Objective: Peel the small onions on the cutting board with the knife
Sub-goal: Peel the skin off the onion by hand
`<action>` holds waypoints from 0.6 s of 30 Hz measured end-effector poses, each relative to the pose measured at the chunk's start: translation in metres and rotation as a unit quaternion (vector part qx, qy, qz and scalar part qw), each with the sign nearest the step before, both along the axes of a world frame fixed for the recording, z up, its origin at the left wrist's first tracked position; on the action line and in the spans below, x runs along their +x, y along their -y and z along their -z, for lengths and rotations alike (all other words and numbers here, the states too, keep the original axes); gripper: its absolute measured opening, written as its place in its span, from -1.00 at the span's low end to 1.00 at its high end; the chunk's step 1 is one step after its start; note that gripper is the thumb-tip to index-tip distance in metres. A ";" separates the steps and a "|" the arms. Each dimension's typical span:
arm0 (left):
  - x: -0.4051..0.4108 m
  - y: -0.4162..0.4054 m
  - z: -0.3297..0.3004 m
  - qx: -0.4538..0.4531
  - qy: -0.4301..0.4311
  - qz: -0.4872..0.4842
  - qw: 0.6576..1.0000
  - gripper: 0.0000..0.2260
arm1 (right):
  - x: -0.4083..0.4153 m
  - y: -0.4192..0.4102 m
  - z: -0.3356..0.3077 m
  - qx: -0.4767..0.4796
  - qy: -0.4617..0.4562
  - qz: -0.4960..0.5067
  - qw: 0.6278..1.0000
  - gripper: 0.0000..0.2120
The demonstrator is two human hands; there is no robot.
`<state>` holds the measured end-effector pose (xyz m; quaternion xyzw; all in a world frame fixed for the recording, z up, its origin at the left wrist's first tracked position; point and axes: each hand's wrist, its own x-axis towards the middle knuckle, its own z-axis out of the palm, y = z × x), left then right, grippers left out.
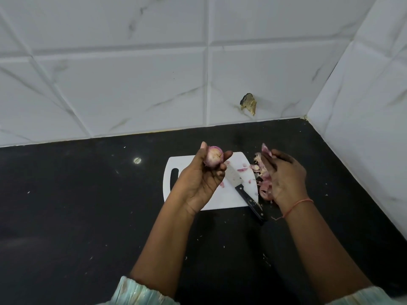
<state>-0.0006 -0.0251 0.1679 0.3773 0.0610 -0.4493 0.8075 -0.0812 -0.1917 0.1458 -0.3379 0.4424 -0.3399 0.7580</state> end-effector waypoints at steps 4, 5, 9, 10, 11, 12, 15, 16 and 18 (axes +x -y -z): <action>-0.001 0.000 -0.002 -0.016 -0.024 -0.013 1.000 -0.55 | -0.004 0.000 0.005 -0.087 -0.184 -0.124 0.971 -0.81; -0.001 0.000 -0.003 -0.014 -0.019 -0.013 1.000 -0.55 | -0.004 -0.006 0.002 -0.142 -0.217 -0.155 0.953 -0.78; -0.005 0.001 -0.008 0.047 0.062 -0.013 0.997 -0.57 | -0.005 -0.039 -0.024 -0.329 -0.080 -0.239 0.910 -0.74; -0.007 0.002 -0.009 0.061 0.085 -0.014 0.994 -0.56 | -0.005 -0.046 -0.028 -0.370 -0.039 -0.261 0.891 -0.74; -0.008 0.002 -0.011 0.070 0.105 -0.013 0.992 -0.55 | -0.005 -0.052 -0.034 -0.420 -0.021 -0.282 0.862 -0.72; -0.010 0.002 -0.013 0.073 0.121 -0.009 0.990 -0.52 | -0.005 -0.057 -0.036 -0.477 -0.025 -0.297 0.827 -0.70; -0.014 0.002 -0.018 0.074 0.145 0.009 0.987 -0.44 | -0.004 -0.066 -0.038 -0.550 -0.040 -0.289 0.783 -0.69; -0.014 0.002 -0.018 0.079 0.153 0.013 0.985 -0.43 | -0.003 -0.067 -0.038 -0.552 -0.035 -0.277 0.786 -0.70; -0.012 0.001 -0.015 0.089 0.165 0.018 0.982 -0.39 | -0.003 -0.069 -0.035 -0.555 -0.027 -0.258 0.790 -0.72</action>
